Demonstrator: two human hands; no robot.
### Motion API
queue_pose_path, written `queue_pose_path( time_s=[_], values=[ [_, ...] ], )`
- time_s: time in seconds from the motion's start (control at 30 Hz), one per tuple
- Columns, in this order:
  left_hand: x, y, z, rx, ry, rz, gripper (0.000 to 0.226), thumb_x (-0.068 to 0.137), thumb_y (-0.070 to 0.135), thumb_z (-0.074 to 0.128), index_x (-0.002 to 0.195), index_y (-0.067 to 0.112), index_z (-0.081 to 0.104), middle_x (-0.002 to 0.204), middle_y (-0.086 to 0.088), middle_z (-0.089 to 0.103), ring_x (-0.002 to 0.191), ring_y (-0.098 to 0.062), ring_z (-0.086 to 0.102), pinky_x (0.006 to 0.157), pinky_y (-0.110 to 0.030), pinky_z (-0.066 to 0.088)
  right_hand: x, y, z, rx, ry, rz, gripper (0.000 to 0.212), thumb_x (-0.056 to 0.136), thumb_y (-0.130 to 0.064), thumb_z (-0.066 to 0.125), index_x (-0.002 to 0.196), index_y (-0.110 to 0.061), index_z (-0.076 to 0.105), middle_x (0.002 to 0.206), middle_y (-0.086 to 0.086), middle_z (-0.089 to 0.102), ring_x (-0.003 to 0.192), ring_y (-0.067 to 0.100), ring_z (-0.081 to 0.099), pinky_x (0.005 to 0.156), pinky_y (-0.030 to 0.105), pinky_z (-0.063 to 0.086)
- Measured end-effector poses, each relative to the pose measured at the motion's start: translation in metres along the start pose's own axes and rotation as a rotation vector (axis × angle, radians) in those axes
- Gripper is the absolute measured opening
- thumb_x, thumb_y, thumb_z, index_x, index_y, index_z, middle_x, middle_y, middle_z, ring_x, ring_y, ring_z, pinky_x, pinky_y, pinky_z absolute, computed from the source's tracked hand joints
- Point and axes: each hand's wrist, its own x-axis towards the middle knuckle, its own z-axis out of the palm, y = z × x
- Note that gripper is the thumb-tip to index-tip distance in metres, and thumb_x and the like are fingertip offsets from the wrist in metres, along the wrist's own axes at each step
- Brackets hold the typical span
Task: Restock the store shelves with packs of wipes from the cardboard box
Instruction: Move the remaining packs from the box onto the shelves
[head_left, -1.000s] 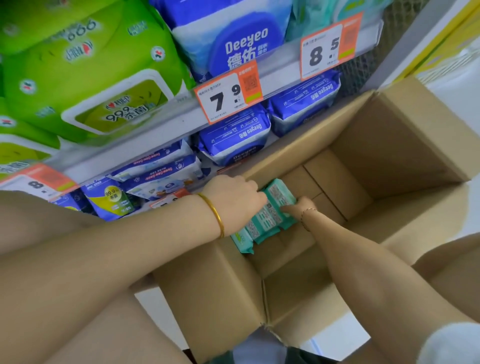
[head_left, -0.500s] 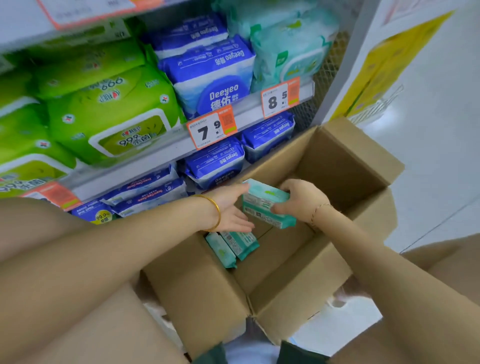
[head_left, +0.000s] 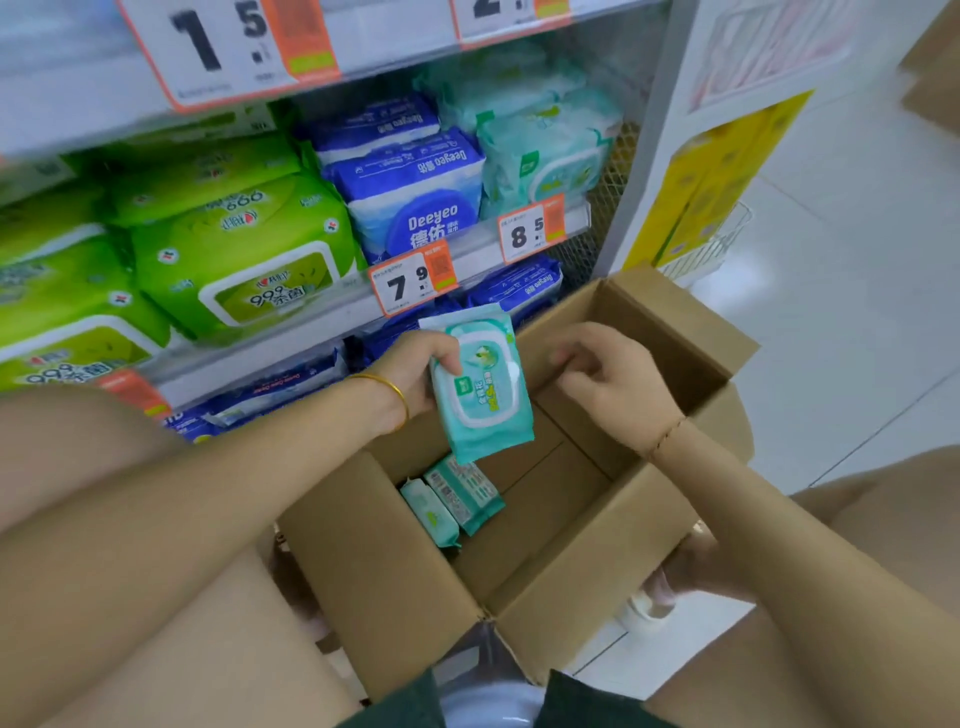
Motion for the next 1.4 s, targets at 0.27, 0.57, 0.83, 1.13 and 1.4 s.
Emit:
queue_pose_path(
  time_s=[0.27, 0.57, 0.83, 1.13, 1.4],
  values=[
    [-0.006, 0.003, 0.003, 0.113, -0.107, -0.011, 0.047, 0.054, 0.007, 0.046, 0.098, 0.009, 0.062, 0.104, -0.013, 0.066, 0.102, -0.033, 0.061, 0.102, -0.047, 0.043, 0.010, -0.013, 0.015, 0.310, -0.119, 0.230, 0.026, 0.093, -0.019, 0.053, 0.119, -0.017, 0.052, 0.112, 0.011, 0.062, 0.090, 0.023, 0.064, 0.069, 0.038, 0.059],
    [-0.007, 0.010, 0.003, 0.279, -0.194, 0.037, 0.049, 0.055, 0.011, 0.060, 0.105, 0.010, 0.056, 0.105, -0.017, 0.065, 0.097, -0.033, 0.063, 0.091, -0.045, 0.050, 0.013, -0.014, 0.010, 0.588, -0.289, 0.325, 0.053, 0.087, -0.018, 0.064, 0.135, -0.016, 0.042, 0.122, 0.005, 0.059, 0.098, 0.018, 0.067, 0.068, 0.034, 0.061],
    [-0.030, 0.057, -0.002, 0.614, -0.173, 0.266, 0.022, 0.079, 0.011, 0.072, 0.090, 0.021, 0.056, 0.087, 0.006, 0.066, 0.072, -0.006, 0.065, 0.065, -0.021, 0.056, 0.024, -0.021, -0.021, 0.916, -0.267, 0.200, 0.059, 0.063, -0.030, 0.073, 0.117, -0.010, 0.057, 0.112, 0.012, 0.069, 0.096, 0.025, 0.069, 0.071, 0.038, 0.061],
    [-0.083, 0.175, 0.027, 0.789, 0.260, 0.879, 0.057, 0.060, 0.021, 0.086, 0.108, 0.013, 0.057, 0.106, -0.003, 0.065, 0.096, -0.014, 0.061, 0.086, -0.026, 0.048, 0.089, -0.098, -0.109, 0.571, 0.021, -0.149, 0.047, 0.071, -0.021, 0.069, 0.116, -0.021, 0.058, 0.095, -0.013, 0.070, 0.087, 0.013, 0.064, 0.067, 0.028, 0.054],
    [-0.067, 0.290, 0.029, 0.630, 0.578, 1.329, 0.047, 0.066, 0.017, 0.072, 0.110, 0.011, 0.057, 0.093, 0.012, 0.053, 0.089, -0.005, 0.054, 0.084, -0.017, 0.043, 0.193, -0.193, -0.157, 0.450, 0.253, -0.461, 0.037, 0.076, -0.014, 0.062, 0.111, -0.019, 0.053, 0.101, -0.005, 0.060, 0.091, 0.015, 0.058, 0.071, 0.016, 0.050]
  ],
)
